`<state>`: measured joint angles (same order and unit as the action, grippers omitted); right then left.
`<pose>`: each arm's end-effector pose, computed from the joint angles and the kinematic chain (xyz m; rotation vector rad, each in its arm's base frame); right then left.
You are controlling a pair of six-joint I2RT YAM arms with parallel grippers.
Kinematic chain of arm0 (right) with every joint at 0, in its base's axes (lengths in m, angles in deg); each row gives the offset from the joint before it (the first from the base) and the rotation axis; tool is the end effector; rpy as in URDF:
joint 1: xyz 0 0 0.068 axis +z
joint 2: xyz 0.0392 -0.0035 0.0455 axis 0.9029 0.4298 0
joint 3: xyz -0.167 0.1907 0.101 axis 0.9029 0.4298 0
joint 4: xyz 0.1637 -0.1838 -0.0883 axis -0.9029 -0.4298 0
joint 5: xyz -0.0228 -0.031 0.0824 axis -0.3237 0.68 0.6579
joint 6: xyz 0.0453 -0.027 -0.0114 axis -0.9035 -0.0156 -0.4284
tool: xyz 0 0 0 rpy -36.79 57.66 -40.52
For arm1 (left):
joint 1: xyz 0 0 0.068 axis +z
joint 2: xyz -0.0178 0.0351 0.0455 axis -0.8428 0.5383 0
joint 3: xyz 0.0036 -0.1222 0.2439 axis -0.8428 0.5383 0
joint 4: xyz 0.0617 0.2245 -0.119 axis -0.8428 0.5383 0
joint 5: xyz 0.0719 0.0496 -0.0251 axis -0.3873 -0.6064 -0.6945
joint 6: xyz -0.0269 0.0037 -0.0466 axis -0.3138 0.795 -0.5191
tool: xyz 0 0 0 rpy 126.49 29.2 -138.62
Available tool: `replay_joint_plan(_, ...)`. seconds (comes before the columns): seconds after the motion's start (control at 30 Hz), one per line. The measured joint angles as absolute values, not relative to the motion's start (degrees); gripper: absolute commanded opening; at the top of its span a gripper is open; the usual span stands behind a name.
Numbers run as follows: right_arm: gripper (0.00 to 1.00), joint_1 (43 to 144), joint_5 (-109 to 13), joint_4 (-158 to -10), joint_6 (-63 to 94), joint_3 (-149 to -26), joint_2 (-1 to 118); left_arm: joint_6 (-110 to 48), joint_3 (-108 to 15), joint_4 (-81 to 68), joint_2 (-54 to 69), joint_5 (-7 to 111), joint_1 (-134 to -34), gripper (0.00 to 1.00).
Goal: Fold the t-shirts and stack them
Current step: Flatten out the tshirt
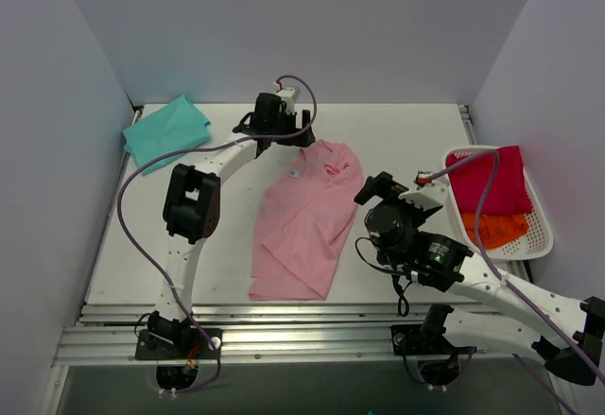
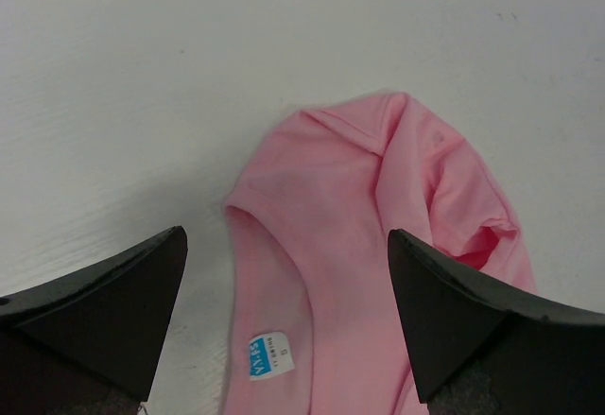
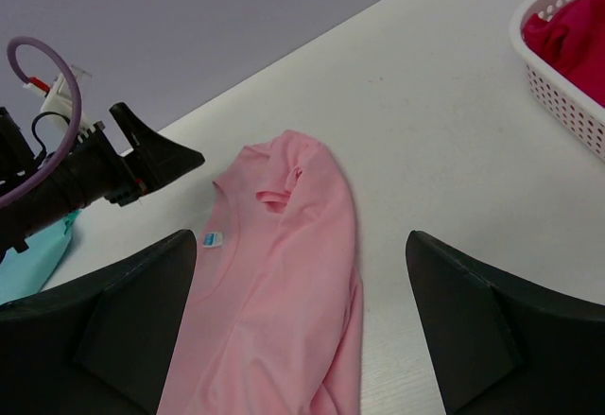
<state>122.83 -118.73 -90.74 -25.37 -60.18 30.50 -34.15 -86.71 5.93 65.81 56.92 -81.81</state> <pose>0.1312 0.1517 0.3456 0.6106 1.5673 0.4128 0.4925 -0.2319 0.2177 0.3236 2.1403 -0.6413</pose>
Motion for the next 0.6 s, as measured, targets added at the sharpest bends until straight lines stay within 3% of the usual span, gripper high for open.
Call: replay_joint_plan(0.6, 0.89, 121.14, -120.8, -94.02, -27.43, -59.72, 35.9, -37.52, -83.56, 2.11, 71.02, 61.93, -90.56, 0.98)
